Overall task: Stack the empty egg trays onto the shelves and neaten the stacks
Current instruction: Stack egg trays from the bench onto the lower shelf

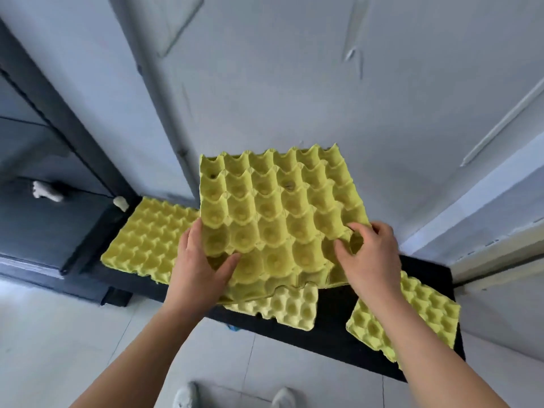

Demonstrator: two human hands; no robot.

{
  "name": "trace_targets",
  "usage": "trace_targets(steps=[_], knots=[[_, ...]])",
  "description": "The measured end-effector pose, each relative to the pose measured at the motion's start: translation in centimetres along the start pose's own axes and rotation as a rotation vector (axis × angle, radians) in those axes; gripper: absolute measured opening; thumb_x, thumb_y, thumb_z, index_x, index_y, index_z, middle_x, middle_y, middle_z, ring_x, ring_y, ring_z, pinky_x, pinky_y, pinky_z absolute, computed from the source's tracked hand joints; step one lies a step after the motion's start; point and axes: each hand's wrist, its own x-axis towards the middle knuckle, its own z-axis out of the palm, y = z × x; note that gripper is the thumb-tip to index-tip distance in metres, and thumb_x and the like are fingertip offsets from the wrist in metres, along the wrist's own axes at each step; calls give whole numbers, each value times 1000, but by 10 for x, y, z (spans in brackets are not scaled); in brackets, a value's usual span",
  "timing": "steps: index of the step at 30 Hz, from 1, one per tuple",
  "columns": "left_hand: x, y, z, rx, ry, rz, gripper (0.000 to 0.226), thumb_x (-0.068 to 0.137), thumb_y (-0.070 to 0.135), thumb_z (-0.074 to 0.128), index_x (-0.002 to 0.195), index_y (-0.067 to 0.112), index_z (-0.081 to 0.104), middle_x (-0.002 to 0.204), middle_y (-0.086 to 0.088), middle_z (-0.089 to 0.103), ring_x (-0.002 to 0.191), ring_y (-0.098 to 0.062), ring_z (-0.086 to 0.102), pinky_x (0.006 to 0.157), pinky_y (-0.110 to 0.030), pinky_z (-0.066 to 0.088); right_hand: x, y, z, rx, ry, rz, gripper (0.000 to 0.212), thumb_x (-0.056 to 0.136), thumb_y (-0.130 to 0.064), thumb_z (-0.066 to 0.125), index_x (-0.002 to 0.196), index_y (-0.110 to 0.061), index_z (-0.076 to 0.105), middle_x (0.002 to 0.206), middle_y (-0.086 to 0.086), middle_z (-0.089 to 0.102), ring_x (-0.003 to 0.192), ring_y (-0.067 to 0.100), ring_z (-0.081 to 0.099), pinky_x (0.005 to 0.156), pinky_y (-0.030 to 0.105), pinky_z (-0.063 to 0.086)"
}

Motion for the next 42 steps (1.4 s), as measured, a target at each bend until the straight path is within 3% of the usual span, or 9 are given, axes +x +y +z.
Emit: trace_targets(steps=[8,12,19,24,29,33,38,42], knots=[[-5,-73,-168,-48,220,-53,79,78,36,75,144,33,31,136,7,41,120,-13,46,92,-27,37,-34,-184,31,35,-49,-201,43,83,-40,66,122,-24,60,129,10,46,118,26,46,93,38,43],[-7,-126,-260,-32,293,-73,81,76,36,77,144,32,33,133,8,43,108,-5,42,91,-25,35,-68,-278,64,93,-84,-258,43,82,-40,66,122,-24,60,128,8,46,116,25,48,92,35,43],[-5,-222,-392,-16,406,-175,83,70,44,79,139,23,39,131,5,52,119,-17,51,100,-42,45,-121,-421,127,133,-176,-355,45,82,-42,66,123,-24,58,127,7,47,109,24,51,86,35,46],[9,-285,-455,-44,464,-249,80,71,38,80,138,23,40,129,2,56,118,-19,53,99,-42,45,-132,-508,174,133,-230,-443,47,83,-44,64,125,-24,57,124,7,46,109,22,49,84,36,47],[36,-338,-509,-55,524,-296,76,75,31,80,139,21,41,127,1,57,115,-20,54,94,-33,43,-133,-591,229,125,-249,-522,46,83,-43,64,124,-24,57,125,6,46,106,21,47,79,31,43],[69,-382,-550,-64,547,-338,81,72,33,81,141,22,40,130,-1,53,118,-20,52,100,-38,44,-125,-654,275,148,-259,-534,46,81,-43,64,122,-23,59,125,5,46,103,22,50,79,32,46],[113,-423,-597,-56,581,-402,84,73,32,80,145,24,37,132,-4,44,118,-21,49,97,-29,38,-114,-725,325,152,-287,-570,44,81,-41,64,120,-21,60,124,8,47,108,25,47,82,36,47],[144,-462,-631,-68,601,-398,79,74,30,80,143,27,41,122,2,43,110,-15,49,92,-23,36,-108,-778,358,134,-301,-579,43,81,-41,64,120,-22,59,126,9,47,107,26,47,83,37,47]])
